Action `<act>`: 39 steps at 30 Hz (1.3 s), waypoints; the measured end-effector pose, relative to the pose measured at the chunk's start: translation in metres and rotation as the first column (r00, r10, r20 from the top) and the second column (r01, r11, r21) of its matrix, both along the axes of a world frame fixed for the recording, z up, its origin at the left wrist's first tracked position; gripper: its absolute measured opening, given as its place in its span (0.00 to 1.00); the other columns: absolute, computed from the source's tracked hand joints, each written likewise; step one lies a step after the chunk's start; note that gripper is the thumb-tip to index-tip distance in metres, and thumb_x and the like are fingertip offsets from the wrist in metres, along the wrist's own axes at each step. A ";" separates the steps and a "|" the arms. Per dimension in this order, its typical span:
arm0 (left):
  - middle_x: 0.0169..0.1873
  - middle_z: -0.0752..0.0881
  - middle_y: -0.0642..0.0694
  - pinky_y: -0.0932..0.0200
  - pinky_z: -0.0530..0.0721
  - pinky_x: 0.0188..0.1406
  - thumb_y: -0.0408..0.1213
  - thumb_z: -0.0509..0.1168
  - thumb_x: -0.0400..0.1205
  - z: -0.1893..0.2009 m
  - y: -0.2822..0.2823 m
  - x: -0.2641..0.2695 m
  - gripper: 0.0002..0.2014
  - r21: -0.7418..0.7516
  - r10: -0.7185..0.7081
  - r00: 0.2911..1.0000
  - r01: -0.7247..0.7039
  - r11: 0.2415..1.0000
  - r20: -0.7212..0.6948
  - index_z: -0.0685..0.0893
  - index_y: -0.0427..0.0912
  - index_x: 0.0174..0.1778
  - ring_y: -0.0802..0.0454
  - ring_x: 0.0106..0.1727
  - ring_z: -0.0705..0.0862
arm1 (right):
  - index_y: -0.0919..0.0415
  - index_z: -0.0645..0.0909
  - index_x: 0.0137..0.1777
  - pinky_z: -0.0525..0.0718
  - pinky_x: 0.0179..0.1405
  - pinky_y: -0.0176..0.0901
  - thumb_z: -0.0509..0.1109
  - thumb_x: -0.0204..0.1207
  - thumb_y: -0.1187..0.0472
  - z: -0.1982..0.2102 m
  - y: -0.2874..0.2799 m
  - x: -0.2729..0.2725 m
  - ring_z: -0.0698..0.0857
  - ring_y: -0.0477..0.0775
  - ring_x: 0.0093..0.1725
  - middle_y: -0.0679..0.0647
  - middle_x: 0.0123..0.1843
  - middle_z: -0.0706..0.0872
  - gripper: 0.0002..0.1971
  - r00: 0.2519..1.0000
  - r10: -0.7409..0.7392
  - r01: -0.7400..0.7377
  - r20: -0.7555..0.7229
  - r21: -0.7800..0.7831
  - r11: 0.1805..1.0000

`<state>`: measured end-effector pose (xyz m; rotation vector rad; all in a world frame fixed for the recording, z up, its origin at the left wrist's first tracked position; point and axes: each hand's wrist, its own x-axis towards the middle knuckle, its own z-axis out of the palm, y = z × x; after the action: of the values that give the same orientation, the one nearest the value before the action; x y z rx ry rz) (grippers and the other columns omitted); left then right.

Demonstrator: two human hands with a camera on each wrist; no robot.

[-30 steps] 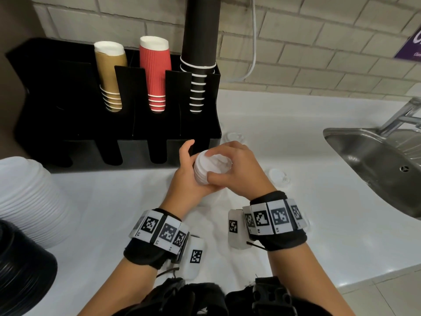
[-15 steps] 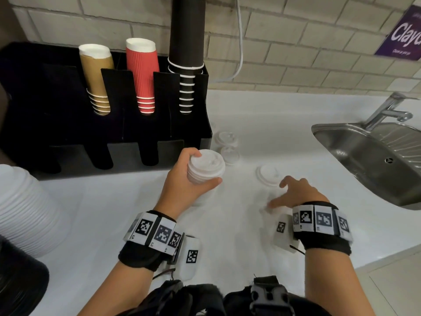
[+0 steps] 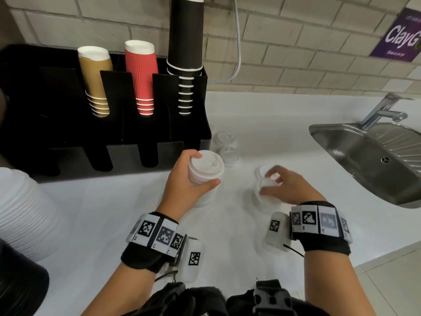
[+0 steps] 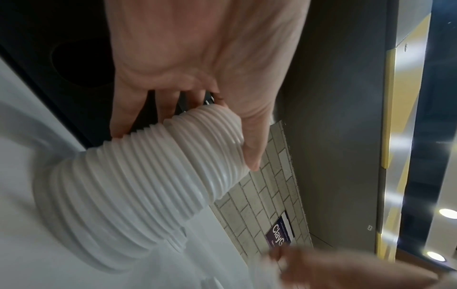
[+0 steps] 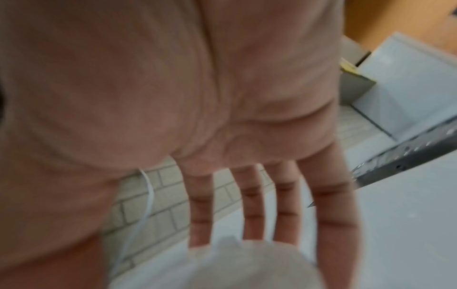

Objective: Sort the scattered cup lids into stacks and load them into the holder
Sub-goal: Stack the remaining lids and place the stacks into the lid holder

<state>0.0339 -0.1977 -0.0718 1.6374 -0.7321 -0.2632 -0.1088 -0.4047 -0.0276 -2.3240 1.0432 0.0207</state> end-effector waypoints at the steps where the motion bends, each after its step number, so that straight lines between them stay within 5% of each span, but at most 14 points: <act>1: 0.61 0.79 0.54 0.66 0.75 0.55 0.38 0.81 0.68 -0.001 -0.001 0.000 0.28 0.000 0.001 1.000 -0.001 1.000 0.003 0.73 0.54 0.58 0.54 0.63 0.77 | 0.45 0.78 0.51 0.80 0.39 0.42 0.80 0.65 0.54 0.007 0.006 0.007 0.83 0.52 0.46 0.52 0.51 0.83 0.18 0.989 0.029 -0.036 0.145 0.049 0.998; 3: 0.60 0.79 0.54 0.70 0.75 0.53 0.38 0.82 0.68 -0.002 -0.001 0.000 0.29 0.000 0.004 1.000 -0.004 1.000 0.004 0.73 0.54 0.57 0.55 0.61 0.77 | 0.43 0.80 0.50 0.83 0.38 0.37 0.80 0.65 0.57 0.018 0.022 0.021 0.85 0.50 0.45 0.48 0.50 0.84 0.16 0.919 0.070 -0.124 0.389 0.116 0.986; 6: 0.57 0.80 0.57 0.75 0.76 0.48 0.38 0.82 0.67 -0.001 -0.001 0.000 0.29 -0.014 -0.010 1.000 0.010 1.000 0.008 0.73 0.54 0.58 0.62 0.57 0.79 | 0.43 0.79 0.55 0.79 0.36 0.24 0.78 0.67 0.59 0.025 0.048 0.045 0.85 0.43 0.43 0.45 0.48 0.85 0.19 0.819 0.140 -0.225 0.557 0.087 0.971; 11: 0.58 0.81 0.61 0.77 0.78 0.49 0.36 0.84 0.65 0.001 -0.001 0.002 0.42 -0.035 -0.001 0.999 0.000 0.999 -0.036 0.66 0.51 0.70 0.74 0.55 0.80 | 0.47 0.72 0.65 0.78 0.43 0.27 0.79 0.64 0.56 0.023 0.074 0.073 0.83 0.45 0.51 0.48 0.52 0.84 0.30 0.789 0.281 -0.299 0.546 -0.059 0.953; 13: 0.59 0.78 0.64 0.78 0.77 0.51 0.34 0.84 0.65 0.000 -0.002 0.002 0.48 -0.034 0.005 0.999 -0.007 0.999 -0.054 0.60 0.50 0.75 0.78 0.56 0.79 | 0.47 0.72 0.66 0.74 0.41 0.20 0.79 0.63 0.56 0.022 0.078 0.078 0.83 0.44 0.51 0.47 0.52 0.83 0.31 0.793 0.330 -0.326 0.513 -0.100 0.940; 19: 0.59 0.79 0.59 0.71 0.79 0.56 0.34 0.84 0.65 -0.001 -0.004 0.003 0.55 -0.036 0.025 0.997 -0.028 0.999 -0.072 0.52 0.48 0.80 0.68 0.60 0.80 | 0.49 0.71 0.69 0.74 0.42 0.20 0.80 0.61 0.57 0.023 0.082 0.085 0.80 0.48 0.54 0.50 0.52 0.82 0.35 0.785 0.434 -0.401 0.442 -0.172 0.900; 25: 0.52 0.84 0.62 0.71 0.82 0.46 0.36 0.83 0.67 -0.001 0.000 0.002 0.36 -0.043 -0.001 0.999 -0.001 0.999 -0.053 0.69 0.56 0.64 0.67 0.53 0.84 | 0.48 0.72 0.68 0.71 0.44 0.19 0.82 0.62 0.56 0.019 0.078 0.084 0.77 0.42 0.56 0.45 0.56 0.79 0.35 0.773 0.452 -0.426 0.446 -0.163 0.890; 29: 0.55 0.81 0.58 0.71 0.77 0.45 0.39 0.81 0.69 0.001 0.002 0.002 0.27 -0.016 -0.016 1.000 0.016 1.000 -0.004 0.73 0.57 0.56 0.66 0.54 0.80 | 0.48 0.78 0.61 0.76 0.50 0.25 0.79 0.69 0.51 0.010 0.053 0.077 0.80 0.44 0.55 0.45 0.58 0.79 0.22 0.776 0.214 -0.244 0.593 -0.030 0.969; 31: 0.59 0.80 0.55 0.64 0.78 0.51 0.40 0.81 0.69 0.002 0.003 0.003 0.26 0.006 -0.024 1.000 0.024 1.000 0.001 0.74 0.58 0.55 0.60 0.59 0.78 | 0.52 0.78 0.63 0.77 0.63 0.39 0.74 0.74 0.50 0.004 0.028 0.071 0.78 0.52 0.62 0.51 0.63 0.78 0.19 0.873 0.083 -0.068 0.481 -0.049 0.997; 33: 0.61 0.79 0.52 0.59 0.78 0.56 0.40 0.80 0.70 0.003 0.002 0.002 0.25 0.009 -0.029 0.999 0.030 1.000 -0.017 0.74 0.56 0.56 0.55 0.61 0.78 | 0.51 0.73 0.72 0.72 0.72 0.55 0.69 0.77 0.48 -0.004 0.003 0.064 0.71 0.64 0.72 0.60 0.72 0.71 0.24 0.994 -0.016 0.027 0.105 -0.107 0.994; 35: 0.62 0.79 0.52 0.60 0.78 0.58 0.41 0.79 0.71 0.004 0.001 0.002 0.22 -0.008 -0.019 0.999 0.019 1.000 -0.028 0.76 0.54 0.55 0.56 0.62 0.78 | 0.48 0.67 0.77 0.69 0.69 0.59 0.67 0.78 0.47 -0.010 -0.015 0.059 0.64 0.69 0.76 0.61 0.77 0.66 0.28 0.976 -0.096 0.069 -0.194 -0.141 0.988; 39: 0.62 0.76 0.61 0.79 0.71 0.55 0.39 0.80 0.71 0.002 -0.001 0.005 0.22 -0.017 -0.003 1.000 0.002 1.000 -0.022 0.78 0.49 0.57 0.77 0.61 0.73 | 0.46 0.66 0.79 0.75 0.65 0.54 0.73 0.74 0.53 -0.018 -0.037 0.054 0.71 0.67 0.73 0.60 0.76 0.70 0.33 0.944 -0.110 0.069 -0.313 -0.140 0.988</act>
<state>0.0388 -0.1985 -0.0694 1.6150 -0.7177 -0.2762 -0.0551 -0.4417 -0.0460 -2.4377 1.3437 0.3141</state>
